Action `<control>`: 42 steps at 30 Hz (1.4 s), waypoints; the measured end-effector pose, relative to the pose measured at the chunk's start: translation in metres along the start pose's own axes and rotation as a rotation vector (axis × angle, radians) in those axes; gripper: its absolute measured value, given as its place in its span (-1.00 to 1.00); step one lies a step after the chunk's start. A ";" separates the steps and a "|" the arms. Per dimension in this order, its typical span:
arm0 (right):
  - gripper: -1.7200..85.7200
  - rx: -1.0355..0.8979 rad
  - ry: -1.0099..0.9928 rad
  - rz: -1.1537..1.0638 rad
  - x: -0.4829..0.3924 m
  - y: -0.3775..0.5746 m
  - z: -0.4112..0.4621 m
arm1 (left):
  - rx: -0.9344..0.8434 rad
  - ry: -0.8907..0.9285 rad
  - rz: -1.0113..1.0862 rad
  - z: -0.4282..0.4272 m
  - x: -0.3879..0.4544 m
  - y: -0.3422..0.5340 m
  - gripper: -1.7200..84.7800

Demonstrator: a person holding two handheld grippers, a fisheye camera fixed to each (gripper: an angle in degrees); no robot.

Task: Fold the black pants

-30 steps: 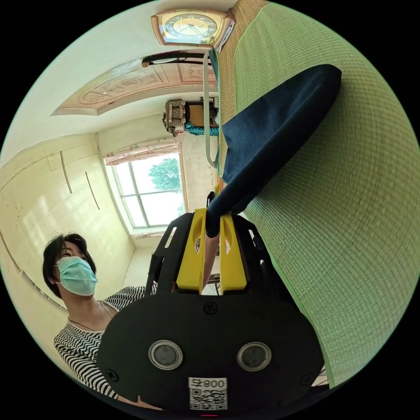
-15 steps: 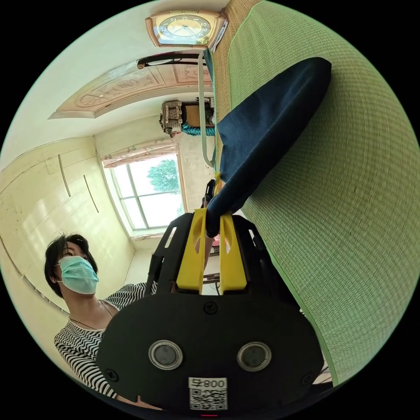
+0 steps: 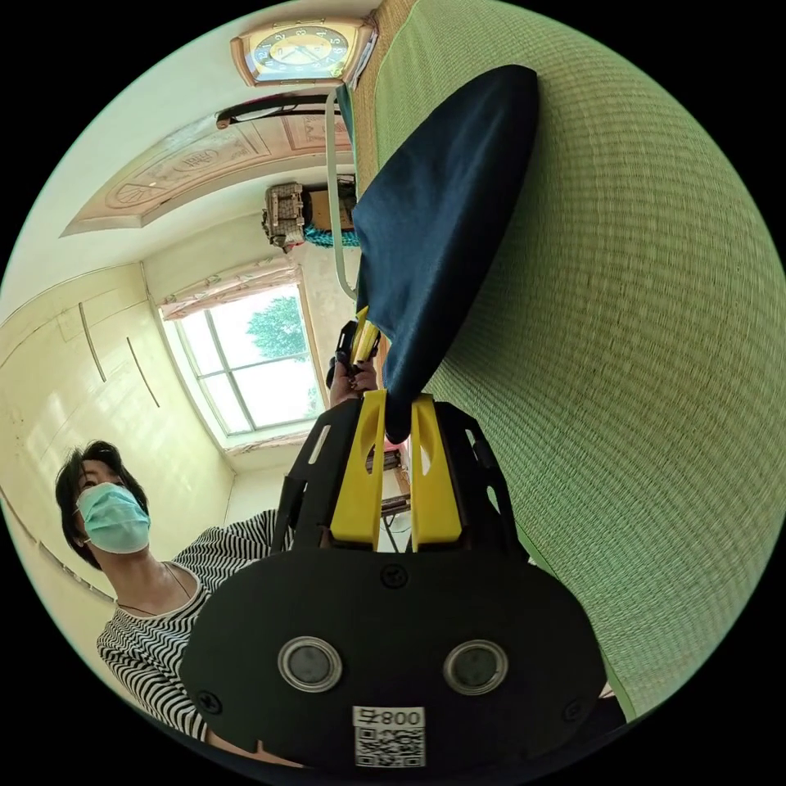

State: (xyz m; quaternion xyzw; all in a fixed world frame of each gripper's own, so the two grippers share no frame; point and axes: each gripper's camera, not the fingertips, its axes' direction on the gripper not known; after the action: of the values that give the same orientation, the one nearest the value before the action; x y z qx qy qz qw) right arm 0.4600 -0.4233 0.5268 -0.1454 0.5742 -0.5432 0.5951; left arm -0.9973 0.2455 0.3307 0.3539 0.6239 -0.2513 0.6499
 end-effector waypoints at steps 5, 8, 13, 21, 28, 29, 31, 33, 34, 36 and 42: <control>-0.88 0.025 0.005 -0.106 -0.012 0.038 -0.022 | 0.008 0.023 0.126 0.053 0.022 0.026 -0.83; -0.90 0.067 -0.016 -0.179 -0.023 0.071 -0.044 | 0.015 0.048 0.195 0.085 0.038 0.045 -0.83; -0.93 0.137 -0.079 -0.283 -0.031 0.147 -0.085 | -0.050 0.052 0.301 0.147 0.061 0.088 -0.86; -0.95 0.416 -0.159 -0.328 0.011 0.329 -0.194 | -0.264 0.091 0.466 0.327 0.088 0.191 -0.89; -0.95 0.792 -0.004 -0.539 -0.017 0.510 -0.334 | -0.489 0.361 0.673 0.558 0.175 0.330 -0.89; -0.95 0.870 0.050 -0.587 -0.026 0.550 -0.357 | -0.536 0.425 0.706 0.598 0.192 0.361 -0.89; -0.94 0.988 0.138 -0.643 -0.035 0.611 -0.386 | -0.616 0.524 0.738 0.658 0.213 0.409 -0.89; -0.94 1.129 0.241 -0.673 -0.035 0.688 -0.412 | -0.704 0.606 0.777 0.719 0.228 0.462 -0.89; -0.94 1.160 0.268 -0.673 -0.033 0.705 -0.416 | -0.760 0.639 0.808 0.759 0.233 0.498 -0.88; -0.94 1.273 0.355 -0.641 -0.013 0.766 -0.429 | -0.843 0.660 0.848 0.819 0.232 0.552 -0.87; -0.93 1.421 0.289 -0.307 0.125 0.850 -0.436 | -1.126 0.434 0.953 1.017 0.138 0.717 -0.83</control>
State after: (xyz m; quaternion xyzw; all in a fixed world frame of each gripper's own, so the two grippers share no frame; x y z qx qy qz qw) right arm 0.4693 -0.0158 -0.3460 0.2688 0.1302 -0.8747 0.3816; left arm 0.2106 -0.0788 0.2697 0.2416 0.5514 0.4867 0.6330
